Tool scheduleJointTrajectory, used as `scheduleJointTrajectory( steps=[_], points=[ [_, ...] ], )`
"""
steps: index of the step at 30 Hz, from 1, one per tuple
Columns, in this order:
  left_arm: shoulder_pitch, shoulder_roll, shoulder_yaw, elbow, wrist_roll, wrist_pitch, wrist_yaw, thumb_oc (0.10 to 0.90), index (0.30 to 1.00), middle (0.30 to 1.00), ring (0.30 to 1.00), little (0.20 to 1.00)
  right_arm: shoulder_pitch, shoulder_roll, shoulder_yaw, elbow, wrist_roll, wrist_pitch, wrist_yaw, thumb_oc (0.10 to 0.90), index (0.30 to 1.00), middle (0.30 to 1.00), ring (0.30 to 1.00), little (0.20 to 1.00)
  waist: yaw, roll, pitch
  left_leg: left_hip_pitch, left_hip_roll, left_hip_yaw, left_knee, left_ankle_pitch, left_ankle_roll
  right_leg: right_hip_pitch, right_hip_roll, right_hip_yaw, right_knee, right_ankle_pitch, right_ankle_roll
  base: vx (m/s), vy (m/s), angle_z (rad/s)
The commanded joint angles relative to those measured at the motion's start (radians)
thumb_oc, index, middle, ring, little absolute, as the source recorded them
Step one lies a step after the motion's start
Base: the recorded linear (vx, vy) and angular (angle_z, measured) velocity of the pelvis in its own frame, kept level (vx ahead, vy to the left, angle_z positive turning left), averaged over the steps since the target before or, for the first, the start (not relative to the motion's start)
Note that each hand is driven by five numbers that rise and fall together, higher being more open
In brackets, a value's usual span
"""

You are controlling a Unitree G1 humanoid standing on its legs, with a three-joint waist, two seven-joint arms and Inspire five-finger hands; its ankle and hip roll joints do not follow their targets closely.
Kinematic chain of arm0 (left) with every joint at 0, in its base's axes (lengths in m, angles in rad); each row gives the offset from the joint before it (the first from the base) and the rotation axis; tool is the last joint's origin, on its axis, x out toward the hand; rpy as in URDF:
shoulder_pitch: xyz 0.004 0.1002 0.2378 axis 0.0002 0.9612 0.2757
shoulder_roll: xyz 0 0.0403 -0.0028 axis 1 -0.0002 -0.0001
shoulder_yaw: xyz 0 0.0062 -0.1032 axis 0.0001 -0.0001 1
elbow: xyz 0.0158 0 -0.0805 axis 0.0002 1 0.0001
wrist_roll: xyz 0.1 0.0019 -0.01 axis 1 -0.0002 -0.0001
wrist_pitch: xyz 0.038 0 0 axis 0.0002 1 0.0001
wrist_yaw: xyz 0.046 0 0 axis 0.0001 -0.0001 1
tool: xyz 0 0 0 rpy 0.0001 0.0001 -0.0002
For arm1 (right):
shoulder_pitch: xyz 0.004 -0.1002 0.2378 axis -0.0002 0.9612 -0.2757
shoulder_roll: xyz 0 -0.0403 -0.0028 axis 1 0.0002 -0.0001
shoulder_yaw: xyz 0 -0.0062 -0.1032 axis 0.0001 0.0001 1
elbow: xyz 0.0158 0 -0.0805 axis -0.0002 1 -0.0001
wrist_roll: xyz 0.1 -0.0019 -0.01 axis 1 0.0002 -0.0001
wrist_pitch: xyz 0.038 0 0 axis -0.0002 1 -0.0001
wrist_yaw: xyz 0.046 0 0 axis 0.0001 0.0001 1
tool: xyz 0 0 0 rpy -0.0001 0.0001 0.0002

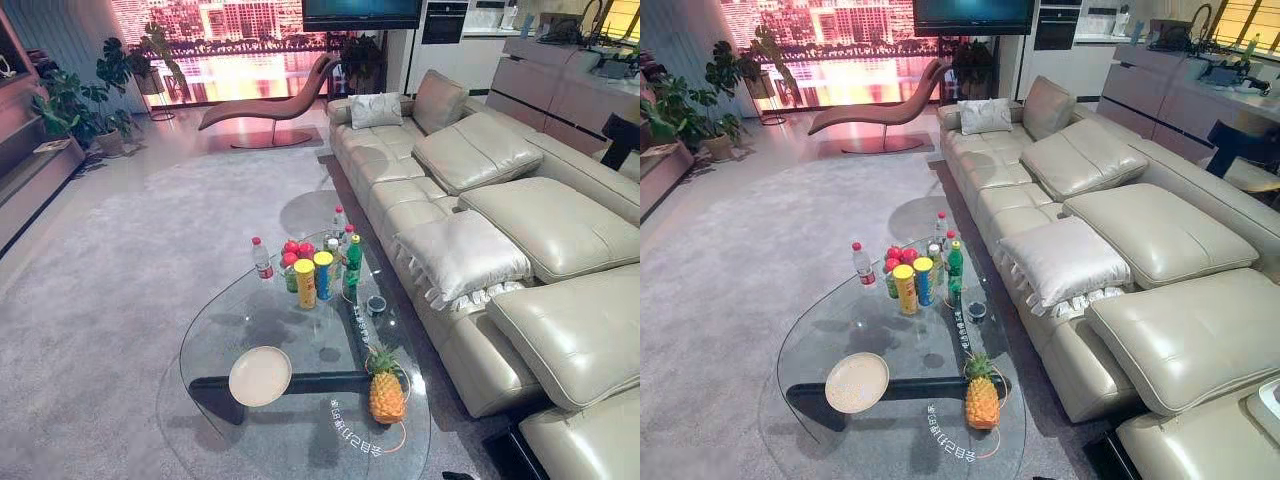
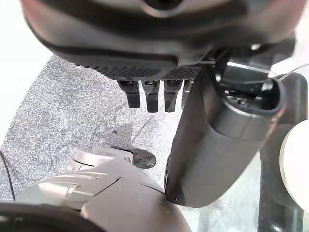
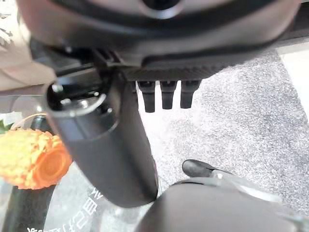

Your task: Pick up the fruit to the plate

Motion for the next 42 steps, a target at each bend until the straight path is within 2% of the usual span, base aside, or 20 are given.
scheduleJointTrajectory(
  steps=[1, 22, 27, 32, 38, 42],
  points=[
    [-0.091, -0.015, 0.004, 0.084, 0.035, 0.012, -0.002, 0.800, 0.900, 0.900, 0.900, 0.900, -0.054, 0.010, 0.028, 0.062, -0.003, 0.014, 0.020, 0.800, 0.900, 0.900, 0.900, 0.900, 0.013, -0.025, 0.030, 0.040, -0.005, 0.004, -0.001, -0.066, 0.003, -0.054, -0.051, -0.018, -0.009, 0.114, 0.032, -0.11, 0.048, -0.79],
    [-0.107, -0.013, 0.011, 0.110, 0.049, 0.015, 0.017, 0.800, 0.900, 0.900, 0.900, 0.900, -0.048, 0.012, 0.026, 0.074, -0.025, 0.038, 0.002, 0.800, 0.900, 0.900, 0.900, 0.900, 0.002, -0.028, 0.026, 0.043, 0.002, 0.018, -0.001, -0.065, 0.000, -0.054, -0.049, -0.017, -0.009, 0.115, 0.033, 0.00, 0.000, 0.00],
    [-0.101, -0.017, 0.017, 0.115, 0.058, 0.006, 0.038, 0.800, 0.900, 0.900, 0.900, 0.900, -0.040, 0.012, 0.005, 0.077, 0.017, 0.005, -0.051, 0.800, 0.900, 0.900, 0.900, 0.900, 0.002, -0.032, 0.033, 0.042, 0.006, 0.024, -0.001, -0.062, -0.001, -0.057, -0.049, -0.020, -0.009, 0.117, 0.034, 0.00, 0.000, 0.00],
    [-0.088, -0.012, 0.020, 0.111, 0.057, -0.040, 0.035, 0.800, 0.900, 0.900, 0.900, 0.900, -0.048, 0.000, -0.047, 0.070, 0.106, -0.034, -0.105, 0.800, 0.900, 0.900, 0.900, 0.900, 0.003, -0.036, 0.057, 0.034, 0.013, 0.035, -0.001, -0.056, -0.002, -0.070, -0.045, -0.020, -0.009, 0.123, 0.034, 0.00, -0.007, 0.00],
    [-0.078, 0.006, 0.027, 0.100, 0.053, -0.077, 0.054, 0.800, 0.900, 0.900, 0.900, 0.900, -0.073, -0.028, -0.105, 0.044, 0.191, -0.104, -0.161, 0.800, 0.900, 0.900, 0.900, 0.900, 0.016, -0.044, 0.101, 0.017, 0.013, 0.034, 0.005, -0.047, 0.006, -0.095, -0.035, -0.021, 0.009, 0.119, 0.025, -0.02, -0.031, -0.01],
    [-0.070, 0.026, 0.039, 0.085, 0.057, -0.087, 0.065, 0.800, 0.900, 0.900, 0.900, 0.900, -0.080, -0.045, -0.154, -0.031, 0.331, -0.179, -0.157, 0.800, 0.900, 0.900, 0.900, 0.900, 0.029, -0.055, 0.133, -0.017, 0.010, 0.033, 0.040, -0.050, 0.008, -0.120, -0.033, -0.035, 0.042, 0.110, 0.017, -0.03, -0.038, 0.01]
  ],
)
